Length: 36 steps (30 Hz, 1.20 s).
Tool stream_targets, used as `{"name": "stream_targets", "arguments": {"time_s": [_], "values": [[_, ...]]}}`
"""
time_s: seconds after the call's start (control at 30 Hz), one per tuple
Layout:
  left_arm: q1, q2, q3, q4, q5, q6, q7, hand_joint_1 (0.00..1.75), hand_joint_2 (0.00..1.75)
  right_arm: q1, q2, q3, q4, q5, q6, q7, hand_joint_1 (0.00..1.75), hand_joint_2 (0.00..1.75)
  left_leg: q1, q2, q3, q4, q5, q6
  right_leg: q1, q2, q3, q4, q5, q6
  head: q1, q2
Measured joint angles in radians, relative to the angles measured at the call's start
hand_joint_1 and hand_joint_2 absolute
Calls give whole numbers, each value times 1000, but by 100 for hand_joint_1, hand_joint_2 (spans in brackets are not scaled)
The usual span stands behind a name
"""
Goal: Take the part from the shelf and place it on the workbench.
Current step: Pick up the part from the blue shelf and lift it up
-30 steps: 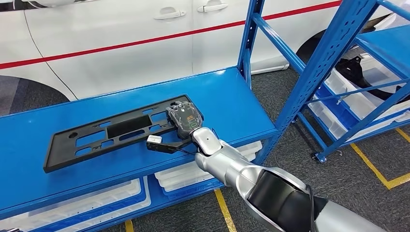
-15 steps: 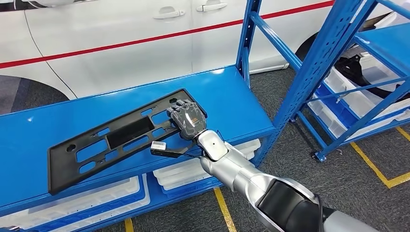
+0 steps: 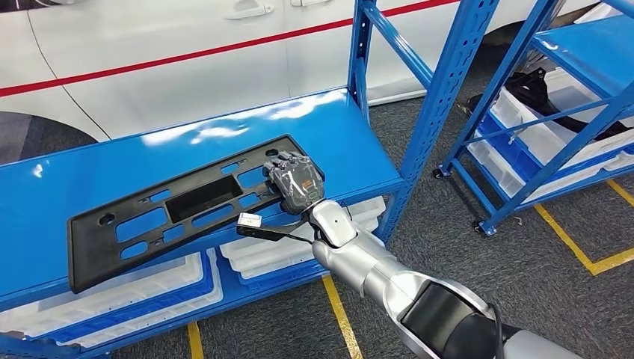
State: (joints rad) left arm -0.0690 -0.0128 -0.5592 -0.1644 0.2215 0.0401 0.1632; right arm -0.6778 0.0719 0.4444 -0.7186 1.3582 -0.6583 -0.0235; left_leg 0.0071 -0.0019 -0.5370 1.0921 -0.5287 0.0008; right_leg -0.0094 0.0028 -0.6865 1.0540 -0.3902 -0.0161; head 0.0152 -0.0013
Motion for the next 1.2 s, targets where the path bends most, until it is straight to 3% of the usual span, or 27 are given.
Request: {"name": "stream_targets", "arguments": {"time_s": [0.07, 0.13, 0.17, 0.2, 0.23, 0.3, 0.33, 0.37, 0.4, 0.47, 0.53, 0.57, 0.63, 0.67, 0.73, 0.8, 0.83, 0.87, 0.9, 0.97, 1.03, 1.07, 1.13, 1.17, 1.2], "values": [[-2, 2, 0, 0, 2, 1, 2, 0, 175, 4, 0, -7, -14, -30, 2, -13, 175, 175, -8, -1, 40, -73, 0, 8, -1, -2, -2, -7, 18, 12, 0, 0], [-2, 3, 0, 0, 6, 1, 4, 0, 175, 12, -1, -10, -33, -56, 5, -22, 175, 175, -9, -1, 33, -83, 17, 15, -2, -2, 0, -20, 36, 25, 1, 0], [-2, 3, 0, 0, 8, 2, 5, 0, 175, 15, -3, -12, -44, -68, 6, -28, 175, 175, -7, 2, 29, -89, 28, 20, -2, -1, -3, -20, 33, 30, 1, 0], [-3, 3, 0, 0, 11, 2, 5, 0, 175, 19, -5, -14, -57, -80, 7, -32, 175, 175, -5, 4, 22, -94, 41, 27, -2, -1, -11, -6, 9, 35, 1, 0], [-3, 3, 0, 0, 14, 2, 5, 0, 175, 24, -9, -17, -73, -93, 9, -37, 175, 175, -2, 7, 12, -98, 55, 33, -1, -1, -25, 29, -34, 38, 1, 0], [-2, 3, 1, 0, 17, 2, 5, 0, 175, 35, -17, -23, -105, -113, 13, -45, 175, 175, -4, 9, -18, -97, 77, 41, -3, -1, -60, 152, -136, 41, 1, 0], [-1, 4, 1, 0, 18, 2, 5, 0, 175, 40, -21, -25, -119, -118, 15, -48, 175, 175, -5, 9, -33, -95, 88, 42, -3, -1, -70, 212, -161, 42, 1, 0], [0, 4, 1, 0, 19, 2, 5, 0, 175, 44, -23, -27, -129, -122, 16, -51, 175, 175, -7, 9, -50, -92, 98, 42, -2, -1, -67, 250, -160, 41, 1, 0], [0, 4, 1, 0, 19, 2, 5, 0, 175, 47, -24, -28, -138, -123, 17, -53, 175, 175, -8, 9, -66, -89, 108, 41, -2, -1, -49, 255, -139, 39, 1, 0], [0, 3, 1, 0, 19, 3, 5, 0, 175, 50, -27, -29, -153, -124, 17, -53, 175, 175, -10, 9, -95, -78, 124, 38, 2, -1, 39, 165, -98, 29, 1, 0], [0, 1, 1, 0, 19, 3, 5, 0, 175, 51, -28, -30, -170, -124, 17, -53, 175, 175, -12, 9, -111, -68, 135, 30, 10, -2, 134, 33, -111, 17, 1, 0], [-1, 0, 1, 0, 19, 3, 5, 0, 175, 50, -29, -31, -176, -124, 17, -53, 175, 175, -11, 9, -115, -66, 142, 25, 13, -2, 158, -8, -124, 13, 1, 0], [0, 1, 1, 1, 19, 3, 5, 0, 175, 50, -29, -32, -184, -125, 18, -53, 175, 175, -10, 9, -118, -70, 157, 13, 14, -3, 160, -28, -117, 5, 1, 0], [1, 2, 1, 1, 19, 3, 6, 0, 175, 49, -30, -32, -185, -126, 18, -53, 175, 175, -9, 7, -123, -66, 152, 7, 11, -5, 155, -34, -107, -1, 1, 0], [2, 2, 1, 1, 19, 3, 6, 0, 175, 51, -30, -32, -189, -128, 19, -54, 175, 175, -7, 4, -143, -18, 92, -4, 4, -8, 136, -42, -82, -16, 0, 0], [1, 2, 1, 2, 21, 2, 7, 0, 175, 54, -30, -32, -199, -144, 28, -56, 175, 175, 0, 3, -174, 99, -7, -14, 3, -9, 106, -38, -58, -21, 0, 0], [1, 2, 2, 2, 22, 2, 7, 0, 175, 58, -31, -32, -208, -157, 37, -59, 175, 175, 3, 3, -184, 159, -36, -19, 3, -9, 88, -34, -47, -19, 0, 0], [1, 3, 2, 2, 24, 3, 7, 0, 175, 63, -33, -32, -221, -175, 50, -63, 175, 175, 6, 3, -184, 201, -41, -23, 3, -9, 70, -30, -37, -17, 0, 0], [1, 3, 2, 2, 26, 3, 7, 0, 175, 69, -36, -32, -238, -191, 62, -68, 175, 175, 8, 3, -170, 211, -25, -26, 2, -9, 51, -24, -27, -14, 0, 0], [1, 3, 4, 2, 32, 3, 7, 0, 175, 80, -44, -33, -282, -219, 89, -76, 175, 175, 11, 3, -93, 133, 24, -27, -1, -9, 18, -10, -10, -7, 0, 0], [1, 3, 5, 2, 36, 4, 6, 0, 175, 89, -57, -34, -335, -241, 118, -83, 175, 175, 8, 0, 3, 1, 18, -21, -2, -9, -3, -1, 6, 6, 0, 0], [1, 3, 7, 2, 38, 4, 6, 0, 175, 94, -64, -34, -361, -251, 132, -86, 175, 175, 6, -2, 29, -44, 4, -16, -2, -10, -7, 0, 14, 12, 0, 0], [3, 3, 12, 2, 43, 4, 5, 0, 175, 107, -80, -35, -414, -268, 155, -89, 175, 175, 1, -4, 31, -72, 5, -2, -2, -11, -9, -9, 36, 27, 1, 0], [4, 3, 15, 2, 45, 4, 5, 0, 175, 115, -90, -36, -438, -272, 162, -88, 175, 175, 1, -1, 25, -76, 17, 6, -4, -9, -11, -10, 37, 33, 0, 0], [4, 2, 17, 2, 46, 4, 3, 0, 175, 122, -103, -38, -462, -273, 167, -84, 175, 175, 2, 2, 18, -79, 29, 16, -4, -7, -16, -2, 20, 38, 1, 0]]}}
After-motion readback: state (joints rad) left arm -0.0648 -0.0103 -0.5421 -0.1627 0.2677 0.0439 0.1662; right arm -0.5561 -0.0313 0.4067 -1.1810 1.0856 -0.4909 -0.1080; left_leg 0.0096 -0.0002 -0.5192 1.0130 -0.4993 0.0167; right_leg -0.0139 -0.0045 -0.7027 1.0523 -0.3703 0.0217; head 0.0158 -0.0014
